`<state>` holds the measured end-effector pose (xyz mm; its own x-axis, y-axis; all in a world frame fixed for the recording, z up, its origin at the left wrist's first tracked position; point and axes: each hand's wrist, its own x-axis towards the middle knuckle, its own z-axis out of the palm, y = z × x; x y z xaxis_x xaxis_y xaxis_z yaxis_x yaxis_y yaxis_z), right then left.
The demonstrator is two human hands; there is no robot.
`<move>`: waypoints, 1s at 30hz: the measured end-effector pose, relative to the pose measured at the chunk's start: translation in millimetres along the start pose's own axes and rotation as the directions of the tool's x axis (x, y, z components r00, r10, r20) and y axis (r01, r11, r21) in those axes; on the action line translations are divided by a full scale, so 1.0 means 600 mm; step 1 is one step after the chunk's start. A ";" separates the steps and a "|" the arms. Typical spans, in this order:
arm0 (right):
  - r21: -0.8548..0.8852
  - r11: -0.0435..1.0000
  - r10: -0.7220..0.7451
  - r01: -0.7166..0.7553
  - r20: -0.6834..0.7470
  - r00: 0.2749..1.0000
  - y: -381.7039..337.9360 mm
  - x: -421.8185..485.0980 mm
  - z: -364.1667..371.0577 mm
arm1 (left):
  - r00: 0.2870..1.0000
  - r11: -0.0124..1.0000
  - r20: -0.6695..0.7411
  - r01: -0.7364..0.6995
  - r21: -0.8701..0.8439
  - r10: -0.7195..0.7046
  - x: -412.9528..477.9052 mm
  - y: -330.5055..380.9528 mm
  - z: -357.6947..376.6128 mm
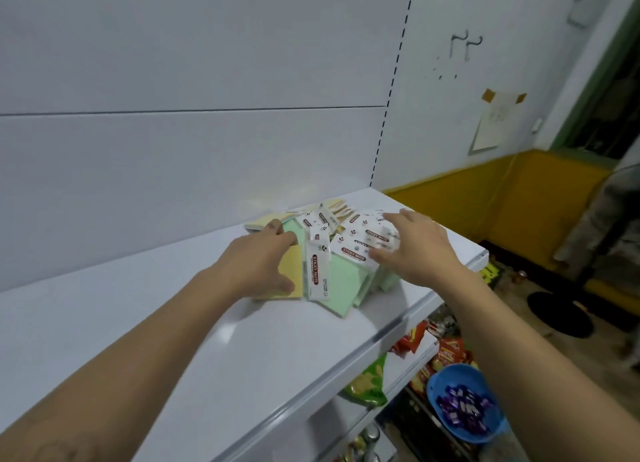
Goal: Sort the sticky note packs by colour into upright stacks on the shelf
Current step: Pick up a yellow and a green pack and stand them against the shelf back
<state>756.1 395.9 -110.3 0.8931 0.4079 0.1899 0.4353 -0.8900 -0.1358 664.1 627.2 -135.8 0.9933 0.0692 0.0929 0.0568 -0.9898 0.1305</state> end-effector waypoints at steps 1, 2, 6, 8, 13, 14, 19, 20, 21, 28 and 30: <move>-0.005 1.000 0.012 -0.012 -0.001 1.000 -0.005 -0.005 0.000 | 1.000 1.000 -0.017 -0.006 -0.028 0.006 -0.003 -0.003 -0.002; -0.010 1.000 0.024 -0.024 0.001 1.000 -0.011 -0.011 0.001 | 0.999 0.998 -0.035 -0.012 -0.063 0.009 -0.006 -0.005 -0.004; -0.017 0.997 0.073 -0.073 0.004 0.997 -0.037 -0.028 0.004 | 0.992 0.987 -0.129 -0.015 -0.159 -0.006 -0.021 -0.018 -0.021; -0.018 0.993 0.120 -0.120 -0.003 0.993 -0.048 -0.035 0.005 | 0.984 0.985 -0.173 0.004 -0.173 -0.035 -0.027 -0.024 -0.034; 0.011 0.954 0.300 -0.300 -0.003 0.954 -0.074 -0.049 0.012 | 0.971 0.940 -0.224 -0.001 -0.342 -0.081 -0.031 -0.038 -0.057; 0.043 0.943 0.331 -0.331 0.010 0.943 -0.080 -0.051 0.017 | 0.970 0.928 -0.227 -0.006 -0.372 -0.084 -0.031 -0.039 -0.058; 0.073 0.907 0.405 -0.414 0.111 0.908 -0.111 -0.057 0.050 | 0.966 0.883 -0.247 -0.050 -0.466 -0.076 -0.033 -0.044 -0.054; 0.071 0.904 0.412 -0.422 0.120 0.903 -0.115 -0.057 0.056 | 0.966 0.879 -0.251 -0.060 -0.472 -0.068 -0.034 -0.044 -0.053; 0.074 0.902 0.417 -0.426 0.118 0.901 -0.118 -0.057 0.061 | 0.964 0.876 -0.259 -0.073 -0.477 -0.061 -0.033 -0.044 -0.054; 0.270 0.860 0.426 -0.433 0.088 0.901 -0.106 -0.054 0.076 | 0.969 0.860 -0.247 -0.104 -0.500 -0.027 -0.036 -0.035 -0.036; 0.392 0.816 0.423 -0.424 0.092 0.901 -0.095 -0.054 0.074 | 0.968 0.851 -0.248 -0.104 -0.515 -0.032 -0.036 -0.030 -0.033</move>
<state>707.2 442.3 -151.8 0.9997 0.0097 0.0238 0.0216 -0.8193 -0.5729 639.4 645.8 -120.5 0.9348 0.1300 0.3306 -0.1066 -0.7853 0.6099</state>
